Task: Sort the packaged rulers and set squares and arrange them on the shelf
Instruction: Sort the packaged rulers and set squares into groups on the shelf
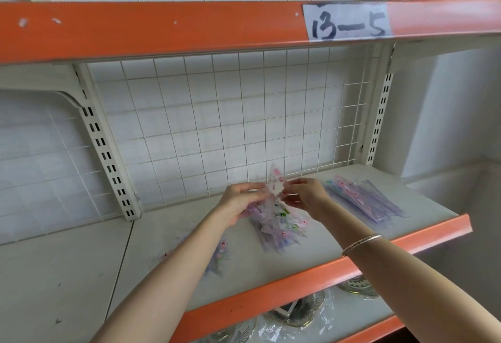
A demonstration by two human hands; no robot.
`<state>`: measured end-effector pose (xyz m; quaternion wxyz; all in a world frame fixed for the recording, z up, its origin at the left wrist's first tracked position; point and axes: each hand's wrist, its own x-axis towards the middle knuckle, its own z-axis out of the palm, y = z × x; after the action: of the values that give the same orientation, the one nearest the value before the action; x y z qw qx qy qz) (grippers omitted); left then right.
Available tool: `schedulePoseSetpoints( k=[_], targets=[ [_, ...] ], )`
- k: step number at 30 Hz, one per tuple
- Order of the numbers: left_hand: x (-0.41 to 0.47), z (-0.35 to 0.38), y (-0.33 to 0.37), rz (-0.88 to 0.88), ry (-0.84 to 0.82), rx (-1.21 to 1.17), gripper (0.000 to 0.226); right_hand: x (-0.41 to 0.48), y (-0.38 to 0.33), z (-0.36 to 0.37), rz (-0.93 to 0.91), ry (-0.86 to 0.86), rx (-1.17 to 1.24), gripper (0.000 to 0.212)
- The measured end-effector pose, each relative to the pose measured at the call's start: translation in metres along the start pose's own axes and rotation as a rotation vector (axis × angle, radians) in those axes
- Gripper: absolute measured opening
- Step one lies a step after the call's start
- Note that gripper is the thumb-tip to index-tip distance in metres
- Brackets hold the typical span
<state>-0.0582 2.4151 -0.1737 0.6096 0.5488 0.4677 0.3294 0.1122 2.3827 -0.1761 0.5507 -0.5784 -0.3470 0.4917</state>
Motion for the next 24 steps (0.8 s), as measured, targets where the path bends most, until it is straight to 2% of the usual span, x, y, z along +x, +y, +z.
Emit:
schedulePoseSetpoints(
  k=[3,9,14,24],
  targets=[
    [0.003,-0.007,-0.001,-0.002,0.019,0.018,0.038,0.005,-0.002,-0.01,0.039,0.099,0.099,0.016],
    [0.012,-0.01,0.001,0.0,0.068,0.021,0.051,0.02,0.007,-0.024,0.043,0.248,-0.064,0.028],
    [0.022,-0.011,-0.004,0.001,0.078,0.089,0.065,0.023,0.016,-0.027,0.049,0.213,-0.166,0.029],
    [0.026,-0.02,-0.005,-0.006,0.055,0.091,0.065,0.023,0.016,-0.019,0.028,0.166,-0.13,0.029]
  ],
)
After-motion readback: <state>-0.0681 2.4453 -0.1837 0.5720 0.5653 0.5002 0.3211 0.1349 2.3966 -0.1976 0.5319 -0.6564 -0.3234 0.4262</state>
